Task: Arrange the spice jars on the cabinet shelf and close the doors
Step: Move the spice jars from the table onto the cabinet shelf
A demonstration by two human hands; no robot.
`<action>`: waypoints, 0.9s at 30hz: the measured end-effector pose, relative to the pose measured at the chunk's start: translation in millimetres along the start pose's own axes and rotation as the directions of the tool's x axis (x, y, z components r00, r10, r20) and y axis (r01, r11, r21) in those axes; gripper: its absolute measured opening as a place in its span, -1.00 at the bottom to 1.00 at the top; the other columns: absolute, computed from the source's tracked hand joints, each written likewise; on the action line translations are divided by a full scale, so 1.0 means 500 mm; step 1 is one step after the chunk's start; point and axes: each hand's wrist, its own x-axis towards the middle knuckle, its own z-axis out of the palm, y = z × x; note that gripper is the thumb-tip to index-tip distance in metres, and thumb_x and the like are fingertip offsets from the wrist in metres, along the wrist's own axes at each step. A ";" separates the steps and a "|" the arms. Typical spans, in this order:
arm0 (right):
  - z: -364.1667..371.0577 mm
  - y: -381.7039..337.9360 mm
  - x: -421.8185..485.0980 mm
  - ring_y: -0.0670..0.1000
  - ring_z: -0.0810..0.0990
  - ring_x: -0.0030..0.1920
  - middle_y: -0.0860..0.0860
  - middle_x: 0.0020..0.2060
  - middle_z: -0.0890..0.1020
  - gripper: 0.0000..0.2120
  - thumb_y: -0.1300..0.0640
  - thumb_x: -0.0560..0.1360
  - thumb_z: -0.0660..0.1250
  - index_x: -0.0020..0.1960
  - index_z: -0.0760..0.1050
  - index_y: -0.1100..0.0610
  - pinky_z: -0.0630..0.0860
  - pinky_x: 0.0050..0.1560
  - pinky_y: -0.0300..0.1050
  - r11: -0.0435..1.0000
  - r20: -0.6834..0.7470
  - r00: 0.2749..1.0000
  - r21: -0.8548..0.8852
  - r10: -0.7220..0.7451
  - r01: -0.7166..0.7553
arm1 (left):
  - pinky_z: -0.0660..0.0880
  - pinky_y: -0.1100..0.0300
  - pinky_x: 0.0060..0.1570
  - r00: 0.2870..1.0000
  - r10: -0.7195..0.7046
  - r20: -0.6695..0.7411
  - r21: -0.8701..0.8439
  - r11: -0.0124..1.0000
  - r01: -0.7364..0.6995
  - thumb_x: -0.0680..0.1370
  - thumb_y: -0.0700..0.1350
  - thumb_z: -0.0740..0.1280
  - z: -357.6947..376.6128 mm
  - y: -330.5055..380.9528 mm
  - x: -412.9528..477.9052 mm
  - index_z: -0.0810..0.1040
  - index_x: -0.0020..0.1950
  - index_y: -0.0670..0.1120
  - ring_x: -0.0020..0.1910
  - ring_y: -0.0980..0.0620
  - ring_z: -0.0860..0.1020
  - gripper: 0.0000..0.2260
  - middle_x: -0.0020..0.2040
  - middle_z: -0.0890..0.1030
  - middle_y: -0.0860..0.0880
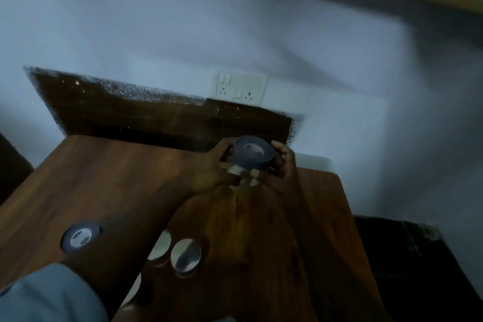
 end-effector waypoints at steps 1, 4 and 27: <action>-0.006 -0.011 0.018 -0.09 0.65 0.22 -0.14 0.22 0.64 -0.28 0.13 0.31 0.59 0.37 0.36 -0.06 0.62 0.07 -0.17 0.998 -0.084 0.996 0.059 -0.029 0.034 | 0.59 0.17 0.15 0.999 0.007 -0.041 -0.076 0.997 -0.010 0.38 0.01 0.60 -0.027 0.015 0.012 0.34 0.47 0.13 0.25 0.11 0.57 -0.27 0.30 0.56 0.11; -0.024 -0.145 0.073 -0.16 0.68 0.12 -0.18 0.08 0.70 -0.55 0.12 0.40 0.52 0.23 0.46 -0.03 0.60 0.00 -0.29 0.980 -0.252 0.954 0.073 -0.162 0.186 | 0.56 0.35 -0.01 0.956 0.165 -0.242 -0.014 0.985 -0.174 0.31 0.11 0.59 -0.060 0.154 0.066 0.35 0.44 0.13 0.15 0.25 0.58 -0.24 0.24 0.57 0.19; -0.144 -0.603 0.401 -0.16 0.61 0.11 -0.22 0.07 0.60 -0.56 -0.11 0.45 0.54 0.22 0.42 -0.10 0.54 0.01 -0.25 0.774 -0.218 0.807 -0.497 -0.549 0.393 | 0.57 -0.03 0.09 0.769 0.566 -0.299 0.593 0.741 -0.315 0.43 0.18 0.49 -0.275 0.585 0.444 0.38 0.47 -0.03 0.18 -0.06 0.56 -0.31 0.33 0.50 -0.05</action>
